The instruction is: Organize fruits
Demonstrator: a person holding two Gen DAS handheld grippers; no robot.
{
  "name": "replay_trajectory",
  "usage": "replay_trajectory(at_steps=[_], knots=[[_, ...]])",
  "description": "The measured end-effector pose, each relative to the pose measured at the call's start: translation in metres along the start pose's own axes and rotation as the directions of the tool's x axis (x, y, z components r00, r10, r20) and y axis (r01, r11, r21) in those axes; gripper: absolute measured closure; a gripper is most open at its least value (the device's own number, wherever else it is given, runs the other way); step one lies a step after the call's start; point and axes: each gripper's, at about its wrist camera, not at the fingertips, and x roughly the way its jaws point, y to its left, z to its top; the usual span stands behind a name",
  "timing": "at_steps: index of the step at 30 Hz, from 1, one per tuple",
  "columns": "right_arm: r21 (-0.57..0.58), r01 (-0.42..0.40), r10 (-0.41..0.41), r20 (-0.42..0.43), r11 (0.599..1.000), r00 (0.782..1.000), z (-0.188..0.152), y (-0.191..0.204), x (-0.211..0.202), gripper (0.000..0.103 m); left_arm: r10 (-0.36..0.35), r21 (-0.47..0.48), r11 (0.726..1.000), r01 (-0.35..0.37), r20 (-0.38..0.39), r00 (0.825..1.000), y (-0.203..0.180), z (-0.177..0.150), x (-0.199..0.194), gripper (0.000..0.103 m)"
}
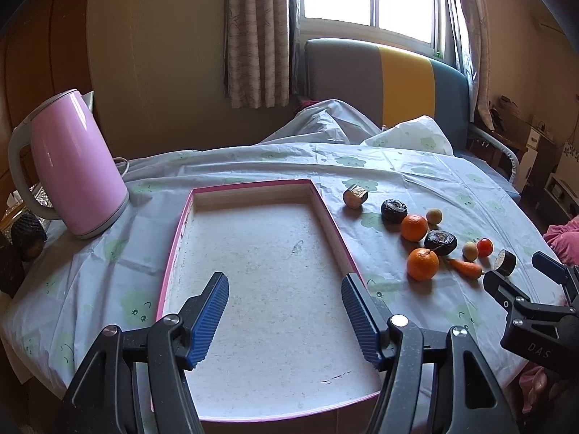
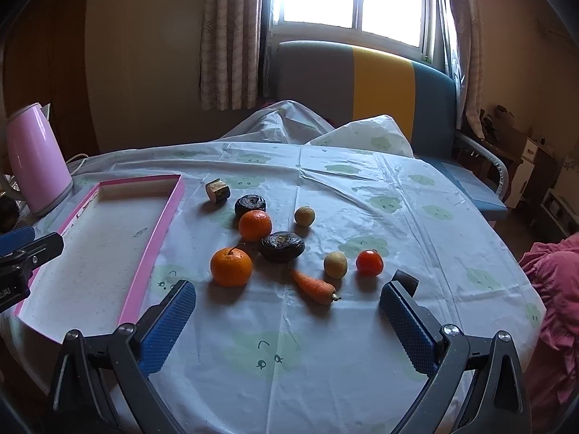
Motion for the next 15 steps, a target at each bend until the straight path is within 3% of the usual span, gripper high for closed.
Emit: replay_trajectory(at_steps=[7,10,12,14,15], knots=[[0.023,0.002,-0.002,-0.009,1.0,1.0,-0.001,-0.012,0.004,0.0,-0.031,0.025,0.999,0.031,-0.015,0.999,-0.009,0.0,0.005,0.034],[0.047,0.008,-0.007,-0.022,0.999,1.0,-0.002,-0.022,0.008,0.002,-0.114,0.038,0.993,0.116,-0.049,0.992,-0.015,0.003,0.009,0.034],[0.087,0.019,-0.014,-0.048,0.996,0.999,-0.004,-0.033,0.014,0.013,-0.147,0.044,0.988,0.151,-0.071,0.987,-0.019,0.005,0.011,0.034],[0.142,0.025,-0.013,-0.088,0.99,0.996,-0.007,-0.047,0.022,0.035,-0.168,0.05,0.984,0.173,-0.084,0.982,-0.023,0.006,0.014,0.034],[0.168,0.026,-0.009,-0.102,0.986,0.995,-0.01,-0.054,0.025,0.039,-0.183,0.046,0.981,0.188,-0.099,0.978,-0.025,0.007,0.016,0.034]])
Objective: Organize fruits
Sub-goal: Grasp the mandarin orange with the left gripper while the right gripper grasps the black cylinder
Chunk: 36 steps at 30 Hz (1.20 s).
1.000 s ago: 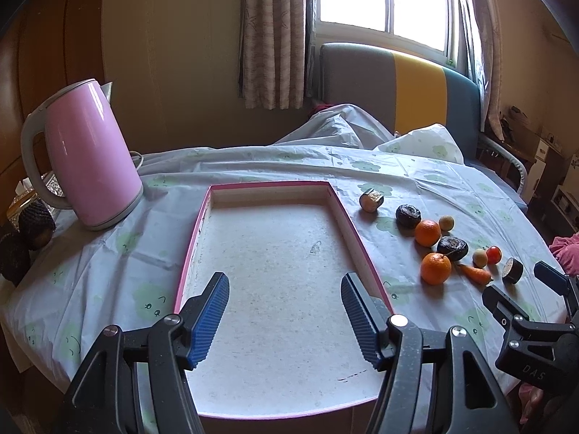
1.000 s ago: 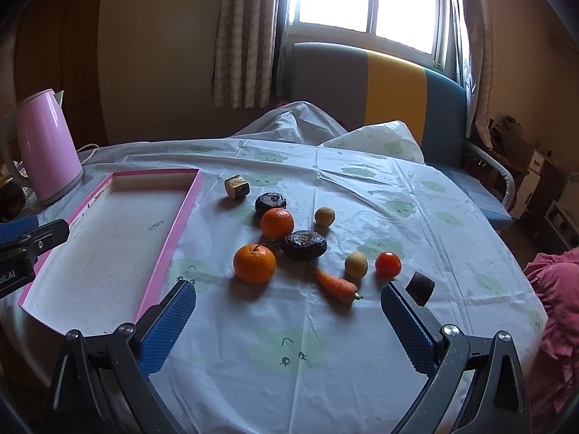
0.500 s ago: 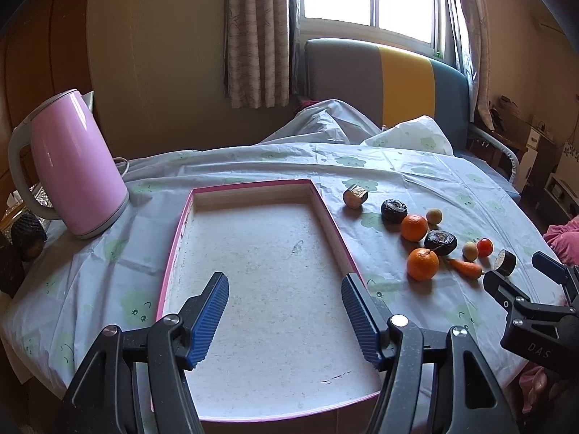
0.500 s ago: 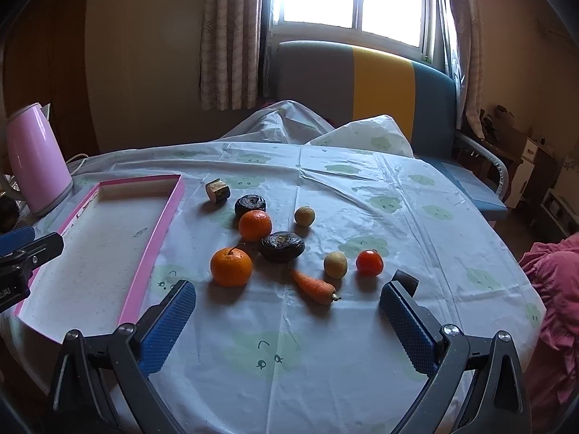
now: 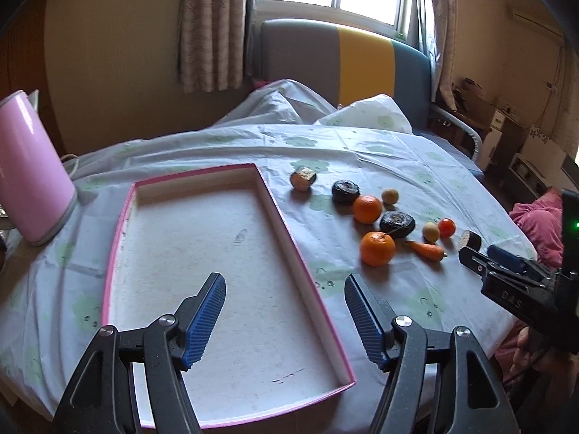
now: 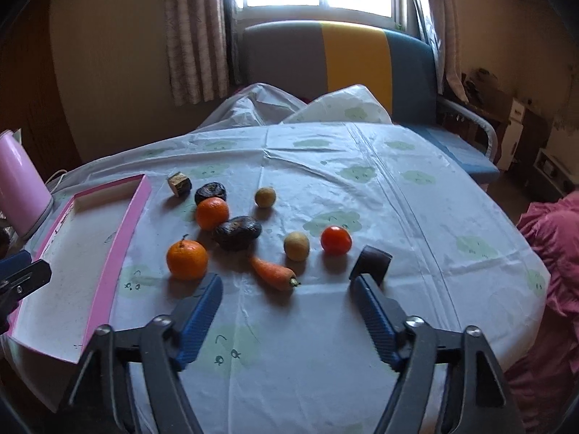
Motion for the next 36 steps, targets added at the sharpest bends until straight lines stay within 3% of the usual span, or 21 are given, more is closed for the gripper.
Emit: replay_trajectory(at_steps=[2,5,9,13,16,23,24,26,28,31,32,36], knots=[[0.034,-0.001,0.002,-0.027,0.999,1.0,-0.001,-0.011,0.006,0.049,-0.051,-0.017,0.999,0.051,-0.033,0.998,-0.002,0.003,0.006,0.034],[0.067,-0.019,0.022,-0.042,0.998,0.999,-0.003,-0.023,0.012,0.054,-0.138,-0.031,0.99,0.136,-0.066,0.988,-0.008,0.007,0.012,0.037],[0.056,-0.025,0.028,-0.052,0.998,0.998,-0.007,-0.029,0.018,0.056,-0.156,0.014,0.987,0.158,-0.096,0.983,-0.024,0.011,0.023,0.041],[0.113,0.0,0.007,-0.06,0.994,0.998,-0.006,-0.05,0.024,0.056,-0.138,0.078,0.986,0.148,-0.122,0.983,-0.041,0.016,0.037,0.041],[0.145,0.017,-0.007,-0.071,0.989,0.997,-0.006,-0.067,0.03,0.064,-0.127,0.115,0.983,0.144,-0.144,0.981,-0.051,0.02,0.049,0.041],[0.189,-0.087,0.095,-0.029,0.978,0.995,0.003,-0.075,0.04,0.064,-0.15,0.132,0.975,0.178,-0.196,0.969,-0.069,0.029,0.078,0.041],[0.179,-0.088,0.094,-0.022,0.98,0.995,0.005,-0.073,0.041,0.063,-0.147,0.135,0.975,0.176,-0.198,0.969,-0.071,0.03,0.081,0.041],[0.171,-0.095,0.099,-0.015,0.981,0.995,0.008,-0.07,0.044,0.049,-0.152,0.139,0.973,0.183,-0.205,0.967,-0.074,0.033,0.088,0.041],[0.165,-0.073,0.079,-0.03,0.984,0.996,0.01,-0.068,0.051,0.048,-0.142,0.141,0.974,0.174,-0.212,0.967,-0.078,0.035,0.095,0.041],[0.172,-0.047,0.056,-0.05,0.984,0.997,0.007,-0.071,0.061,0.066,-0.131,0.142,0.976,0.166,-0.231,0.964,-0.083,0.037,0.109,0.041],[0.168,-0.048,0.056,-0.041,0.985,0.998,0.006,-0.072,0.06,0.067,-0.132,0.14,0.976,0.168,-0.237,0.963,-0.085,0.037,0.114,0.041],[0.176,-0.075,0.082,-0.032,0.981,0.996,0.002,-0.077,0.062,0.066,-0.127,0.108,0.981,0.164,-0.292,0.948,-0.087,0.034,0.134,0.061]])
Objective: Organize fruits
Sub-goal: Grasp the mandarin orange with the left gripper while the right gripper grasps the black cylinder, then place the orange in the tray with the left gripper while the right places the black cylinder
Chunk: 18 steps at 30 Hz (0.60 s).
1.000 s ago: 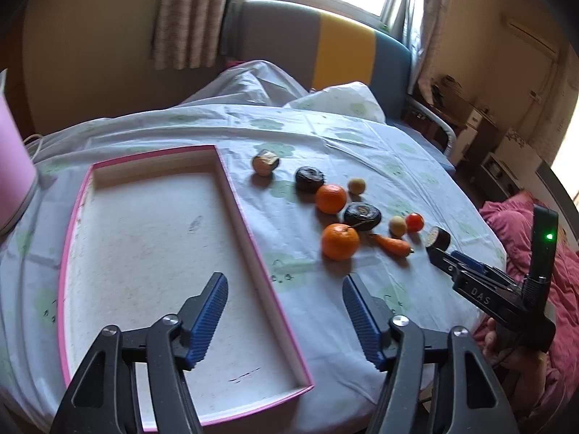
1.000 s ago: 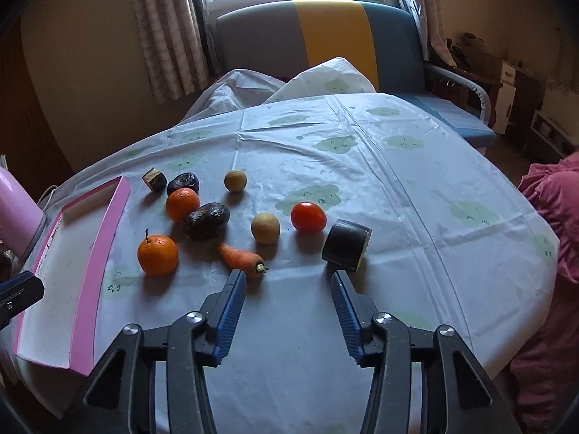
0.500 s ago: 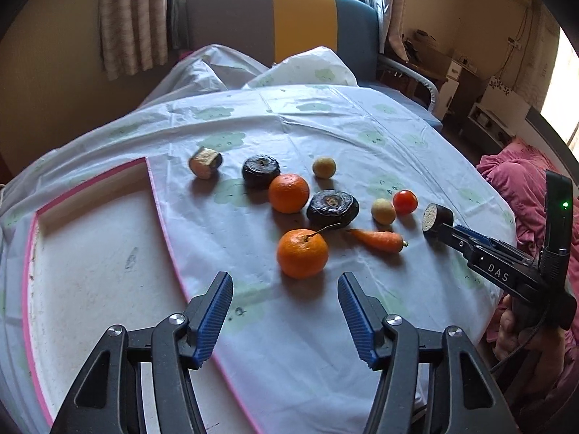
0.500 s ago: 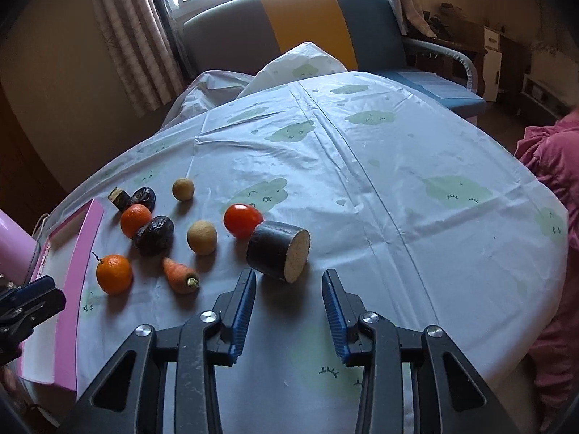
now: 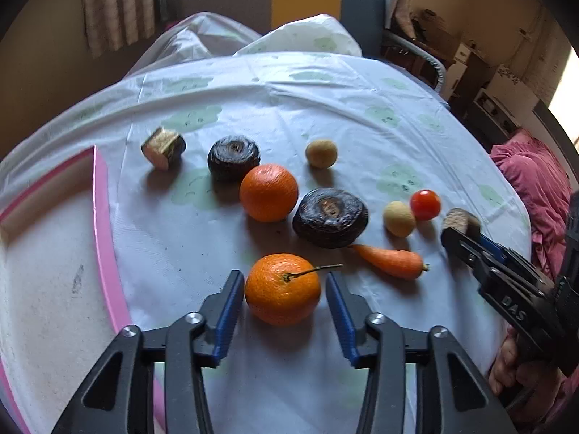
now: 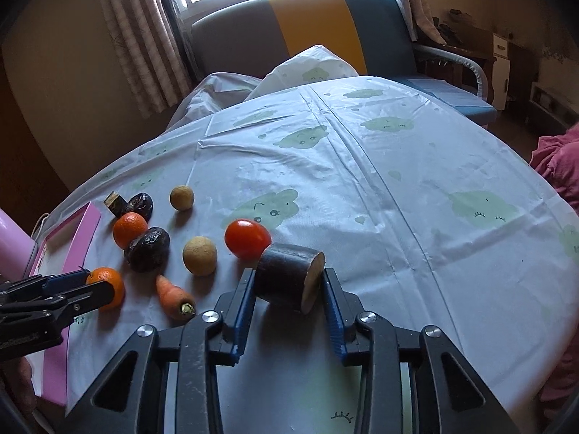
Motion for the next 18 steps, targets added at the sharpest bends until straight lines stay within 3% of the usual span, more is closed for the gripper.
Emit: replay_trajectory(at_steps=[6,11,16,18], knots=[[0.032,-0.035,0.035,0.022,0.999,0.999,-0.003,-0.007,0.0,0.069,-0.01,-0.024,1.0,0.011,0.025,1.0,0.003,-0.005,-0.002,0.063],[-0.014,-0.008,0.009,0.031,1.0,0.999,-0.004,-0.001,0.0,0.068,-0.02,-0.043,0.999,0.025,0.111,0.994,0.01,-0.011,-0.034,0.063],[-0.025,0.005,-0.004,0.025,1.0,1.0,-0.004,0.001,-0.001,0.069,0.076,-0.124,0.991,-0.055,0.171,0.982,0.045,-0.018,-0.069,0.063],[-0.031,0.007,-0.006,0.023,0.999,1.0,-0.004,0.001,-0.001,0.069,0.158,-0.172,0.977,-0.129,0.165,0.974,0.067,-0.025,-0.077,0.063]])
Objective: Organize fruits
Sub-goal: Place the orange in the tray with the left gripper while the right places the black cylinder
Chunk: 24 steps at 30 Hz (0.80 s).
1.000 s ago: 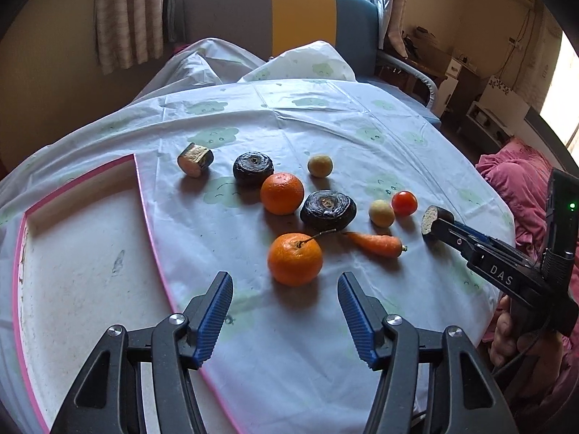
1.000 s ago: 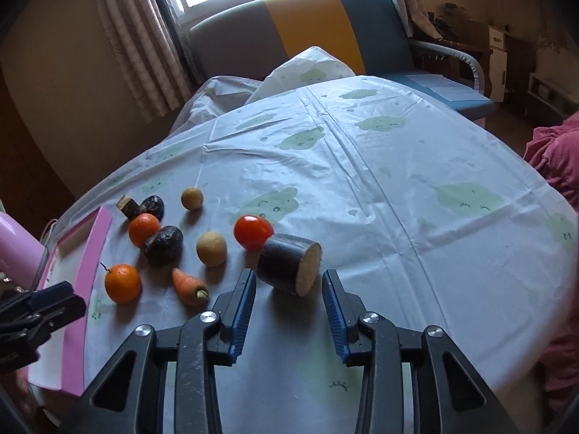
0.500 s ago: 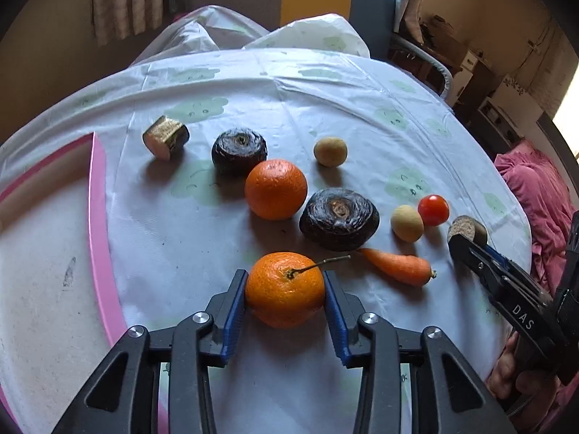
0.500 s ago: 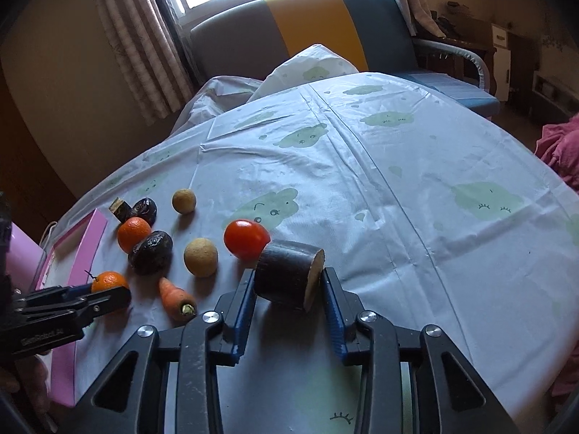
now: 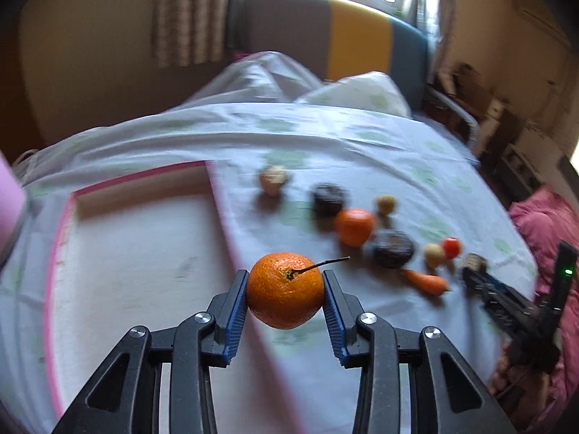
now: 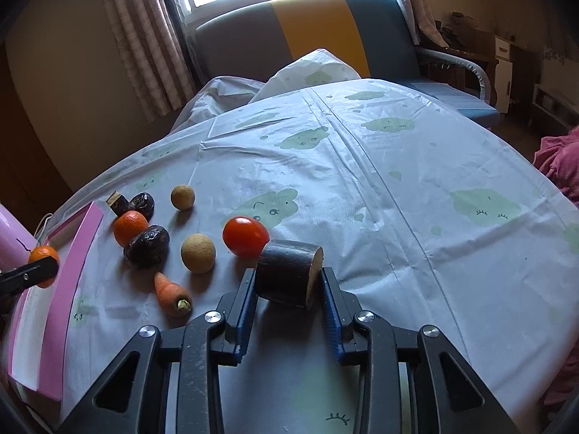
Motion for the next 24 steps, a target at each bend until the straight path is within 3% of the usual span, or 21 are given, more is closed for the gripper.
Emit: replay_trajectory(at_steps=[4,9,14,16,19,24], knots=[[-0.027,0.019,-0.019,-0.005,0.999,1.0,0.001,0.004,0.0,0.069,0.132,-0.077,0.988,-0.133,-0.012,0.991,0.05,-0.011,-0.005,0.063],[-0.029,0.034,-0.034,-0.014,0.999,0.999,0.003,0.006,0.0,0.069,0.208,-0.174,0.962,-0.211,-0.036,0.977,0.1,-0.031,-0.008,0.062],[-0.016,0.038,-0.038,-0.028,0.999,0.999,0.006,0.006,-0.001,0.069,0.225,-0.194,0.955,-0.225,-0.022,0.974,0.109,-0.044,-0.016,0.061],[-0.002,0.034,-0.034,-0.032,0.999,0.999,0.006,0.005,-0.003,0.069,0.215,-0.195,0.958,-0.212,-0.009,0.977,0.108,-0.045,-0.021,0.055],[0.012,0.022,-0.022,-0.03,1.0,0.999,0.005,0.007,-0.009,0.07,0.196,-0.19,0.963,-0.191,0.003,0.981,0.104,-0.048,-0.029,0.055],[-0.014,-0.035,0.035,-0.007,0.999,0.999,0.006,0.025,-0.029,0.07,0.172,-0.178,0.97,-0.167,0.012,0.985,0.1,-0.055,-0.037,0.054]])
